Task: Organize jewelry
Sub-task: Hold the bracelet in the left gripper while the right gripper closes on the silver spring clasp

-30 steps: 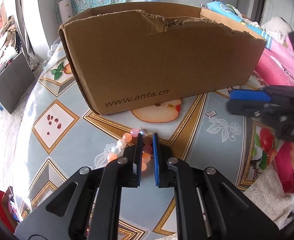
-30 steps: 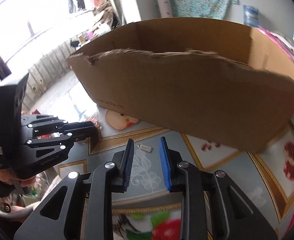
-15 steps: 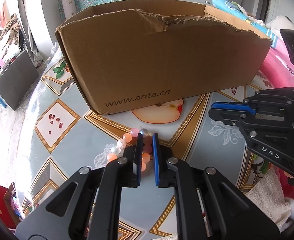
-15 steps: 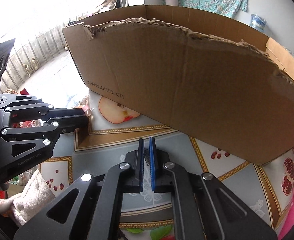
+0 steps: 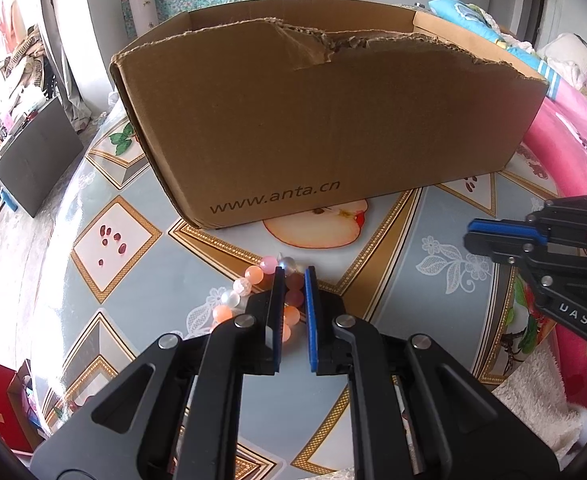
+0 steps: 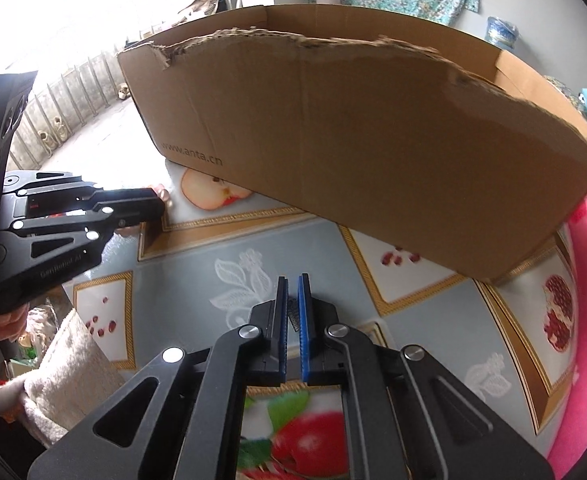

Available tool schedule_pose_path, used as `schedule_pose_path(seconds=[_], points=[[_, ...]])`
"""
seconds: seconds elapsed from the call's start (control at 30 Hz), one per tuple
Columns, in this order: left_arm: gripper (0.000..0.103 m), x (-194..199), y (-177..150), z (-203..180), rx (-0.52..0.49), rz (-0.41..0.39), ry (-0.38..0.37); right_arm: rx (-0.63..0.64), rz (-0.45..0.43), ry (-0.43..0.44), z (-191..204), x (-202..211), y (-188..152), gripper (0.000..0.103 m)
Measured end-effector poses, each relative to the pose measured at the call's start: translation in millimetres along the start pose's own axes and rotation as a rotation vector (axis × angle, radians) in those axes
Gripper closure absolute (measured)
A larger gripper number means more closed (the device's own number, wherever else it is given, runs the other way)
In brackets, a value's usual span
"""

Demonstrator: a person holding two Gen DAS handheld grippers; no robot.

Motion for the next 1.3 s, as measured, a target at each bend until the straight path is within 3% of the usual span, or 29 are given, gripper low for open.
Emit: schedule_pose_path(seconds=[0.13,0.3,0.43,0.57,0.83,1.03,1.13,1.3], points=[[0.094,0,0,0,-0.003,-0.002,0.000,-0.039,-0.013,-0.008,-3,5,-6,0.098],[0.094,1,0,1,-0.001,-0.004,-0.005,-0.130,-0.104,0.036,-9,29,-11,0.096],[0.094,2,-1,2,0.000,-0.009,-0.007,-0.163,-0.074,0.021,-5,37,-29,0.079],[0.094,2,-1,2,-0.002,-0.008,-0.012,-0.197,-0.048,0.017,-6,35,-44,0.078],[0.094,2,-1,3,0.001,-0.011,-0.017,-0.196,-0.054,-0.014,0,26,-32,0.078],[0.094,1,0,3,0.000,-0.012,-0.021,-0.091,-0.035,-0.077,14,21,-23,0.083],[0.094,0,0,3,-0.004,-0.012,-0.023,-0.071,-0.017,-0.052,13,18,-21,0.091],[0.094,0,0,3,-0.005,-0.013,-0.025,-0.026,0.032,0.002,4,18,-16,0.097]])
Point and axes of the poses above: each gripper's, at about its wrist camera, not at the fingertips, and x roughly against the way its jaws point, z to its left, y to its top, the point moved 4 cm from there along -x, roughly the way its jaws point, and after that the axes turned 12 degrees about x, right-handed, at the moved point
